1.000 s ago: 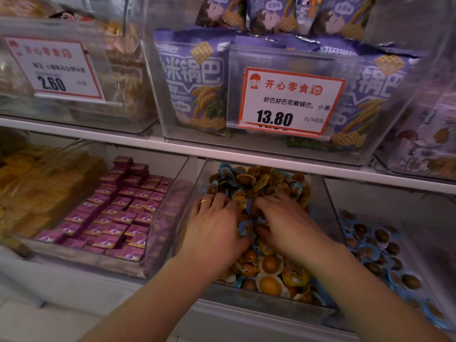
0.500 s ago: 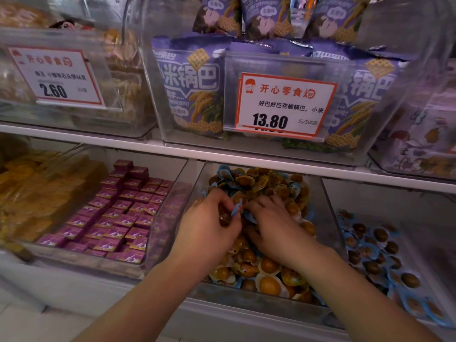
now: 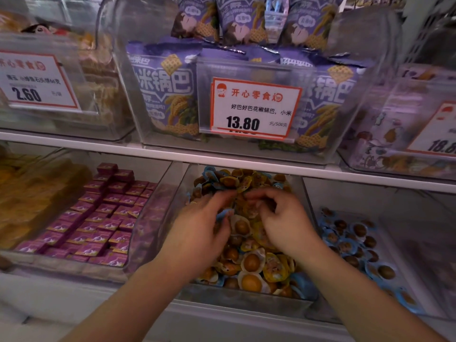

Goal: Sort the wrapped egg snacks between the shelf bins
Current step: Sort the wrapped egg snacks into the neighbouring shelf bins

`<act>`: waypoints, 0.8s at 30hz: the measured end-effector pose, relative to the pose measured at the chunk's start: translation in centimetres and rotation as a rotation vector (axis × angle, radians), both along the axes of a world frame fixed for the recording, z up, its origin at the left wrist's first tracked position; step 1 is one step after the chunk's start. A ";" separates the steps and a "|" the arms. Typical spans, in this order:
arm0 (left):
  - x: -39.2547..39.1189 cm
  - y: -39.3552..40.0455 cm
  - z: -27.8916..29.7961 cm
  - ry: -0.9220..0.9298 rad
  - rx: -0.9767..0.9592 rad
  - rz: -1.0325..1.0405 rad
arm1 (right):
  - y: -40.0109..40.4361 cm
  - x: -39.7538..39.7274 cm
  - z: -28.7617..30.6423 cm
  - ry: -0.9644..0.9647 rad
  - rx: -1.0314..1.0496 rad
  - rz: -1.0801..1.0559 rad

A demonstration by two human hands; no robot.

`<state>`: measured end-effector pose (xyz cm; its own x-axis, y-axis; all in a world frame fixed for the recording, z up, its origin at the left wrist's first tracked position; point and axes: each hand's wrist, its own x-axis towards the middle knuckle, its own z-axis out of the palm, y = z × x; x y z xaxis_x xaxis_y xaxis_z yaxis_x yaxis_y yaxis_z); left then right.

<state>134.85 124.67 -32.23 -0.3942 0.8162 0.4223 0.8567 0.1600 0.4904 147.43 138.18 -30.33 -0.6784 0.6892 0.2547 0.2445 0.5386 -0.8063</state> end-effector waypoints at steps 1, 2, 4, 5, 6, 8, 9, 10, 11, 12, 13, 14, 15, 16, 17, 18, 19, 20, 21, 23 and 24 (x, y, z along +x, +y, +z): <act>0.0 0.0 -0.1 0.121 -0.090 -0.043 | 0.0 0.3 0.3 0.000 0.062 -0.013; 0.0 0.1 -0.1 0.214 -0.162 -0.080 | 0.0 0.6 0.5 -0.029 0.157 -0.009; -0.1 0.0 0.0 0.246 -0.225 -0.116 | 0.3 1.3 1.0 -0.164 0.360 0.065; -0.2 0.0 0.1 0.229 -0.233 -0.126 | 0.4 1.6 1.1 -0.236 0.419 0.123; -0.3 0.0 0.1 0.234 -0.247 -0.139 | 0.4 1.9 1.2 -0.292 0.440 0.180; -0.5 0.2 -0.2 0.322 -0.304 -0.151 | 0.1 2.2 1.1 -0.337 0.452 0.254; -0.6 0.2 -0.3 0.363 -0.326 -0.149 | 0.0 2.4 1.1 -0.336 0.460 0.269; -0.6 0.3 -0.5 0.377 -0.331 -0.150 | -0.2 2.5 1.1 -0.327 0.459 0.273; -0.7 0.5 -0.6 0.376 -0.326 -0.153 | -0.2 2.6 1.2 -0.312 0.448 0.265; -0.8 0.6 -0.7 0.367 -0.306 -0.154 | -0.2 2.7 1.3 -0.296 0.427 0.249; -0.8 0.6 -0.6 0.346 -0.287 -0.150 | -0.2 2.9 1.4 -0.278 0.394 0.232; -0.8 0.6 -0.5 0.311 -0.265 -0.143 | -0.3 3.0 1.5 -0.250 0.346 0.211; -0.9 0.7 -0.5 0.257 -0.230 -0.137 | -0.3 3.1 1.6 -0.210 0.286 0.185; -0.9 0.7 -0.3 0.182 -0.185 -0.134 | -0.4 3.2 1.7 -0.157 0.199 0.157; -0.7 0.8 -0.1 0.082 -0.124 -0.130 | -0.5 3.3 1.8 -0.088 0.084 0.129; -0.3 0.8 0.2 -0.029 -0.048 -0.127 | -0.7 3.4 1.9 -0.006 -0.043 0.098; 0.3 0.9 0.6 -0.132 0.034 -0.126 | -0.9 3.5 2.1 0.085 -0.172 0.056; 1.1 1.0 0.9 -0.196 0.106 -0.132 | -1.1 3.6 2.3 0.172 -0.302 0.002; 1.9 1.1 1.2 -0.210 0.157 -0.149 | -1.4 3.7 2.5 0.248 -0.436 -0.050; 3.3 1.4 1.5 -0.167 0.190 -0.203 | -2.3 4.1 2.4 0.332 -0.659 -0.078; 3.9 1.6 1.5 -0.152 0.187 -0.219 | -2.8 4.3 2.1 0.316 -0.700 -0.055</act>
<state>138.77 126.29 -30.74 -0.2877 0.8025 0.5228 0.7753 -0.1253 0.6190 151.73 135.37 -28.19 -0.6064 0.7914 -0.0775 -0.0423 -0.1294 -0.9907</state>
